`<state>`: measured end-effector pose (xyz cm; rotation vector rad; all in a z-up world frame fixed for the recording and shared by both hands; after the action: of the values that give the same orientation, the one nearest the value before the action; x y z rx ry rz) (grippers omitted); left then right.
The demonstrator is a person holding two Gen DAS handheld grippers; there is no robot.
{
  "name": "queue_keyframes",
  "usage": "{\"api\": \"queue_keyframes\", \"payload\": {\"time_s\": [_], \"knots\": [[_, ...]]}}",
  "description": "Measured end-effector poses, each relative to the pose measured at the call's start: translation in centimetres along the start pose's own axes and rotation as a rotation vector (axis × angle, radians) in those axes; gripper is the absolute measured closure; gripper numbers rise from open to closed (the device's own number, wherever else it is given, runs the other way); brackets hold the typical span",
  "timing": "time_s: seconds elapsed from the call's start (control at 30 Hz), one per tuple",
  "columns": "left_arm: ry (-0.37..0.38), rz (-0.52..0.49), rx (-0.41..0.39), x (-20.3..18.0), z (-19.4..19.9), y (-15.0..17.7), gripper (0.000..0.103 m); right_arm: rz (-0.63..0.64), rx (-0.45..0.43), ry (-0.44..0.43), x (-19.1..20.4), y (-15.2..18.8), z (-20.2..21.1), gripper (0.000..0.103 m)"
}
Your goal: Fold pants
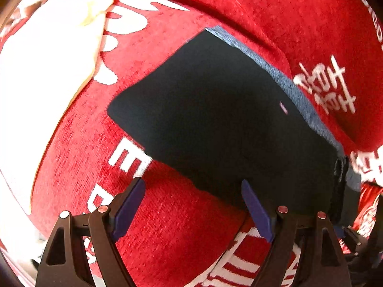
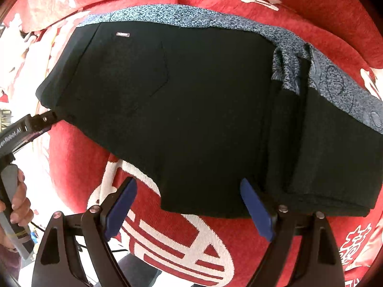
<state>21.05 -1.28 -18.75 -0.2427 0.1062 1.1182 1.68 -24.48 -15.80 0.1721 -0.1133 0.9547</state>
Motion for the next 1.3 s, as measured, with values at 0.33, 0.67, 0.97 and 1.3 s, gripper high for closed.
{"api": "queue_keyframes", "payload": {"time_s": [0.33, 0.67, 0.97, 1.3], "knots": [[0.351, 0.176, -0.13, 2.6, -0.1, -0.2, 0.02, 0.018, 0.003, 0.003, 0.3, 0.3, -0.7, 0.011], [0.51, 0.296, -0.21, 2.4, -1.1, -0.8, 0.007, 0.04, 0.0, 0.003, 0.7, 0.7, -1.2, 0.009], [0.379, 0.224, -0.201, 0.1, 0.0, -2.3, 0.002, 0.04, 0.002, -0.011, 0.2, 0.3, -0.8, 0.009], [0.083, 0.082, -0.156, -1.1, 0.4, -2.6, 0.066, 0.037, -0.08, -0.121, -0.4, -0.7, 4.4, 0.009]]}}
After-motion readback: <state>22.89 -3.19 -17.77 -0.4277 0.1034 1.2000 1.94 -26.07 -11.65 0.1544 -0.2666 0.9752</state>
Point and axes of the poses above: each gripper's, at about its wrist camera, not at the fingertips, and z roughly against the way its jaws point, x to its left, y to its underside, the point moved 2 cm from there along -z, roughly the way its jaws point, and after that the axes turned 11 degrees about -z, right-handed, at the moved point
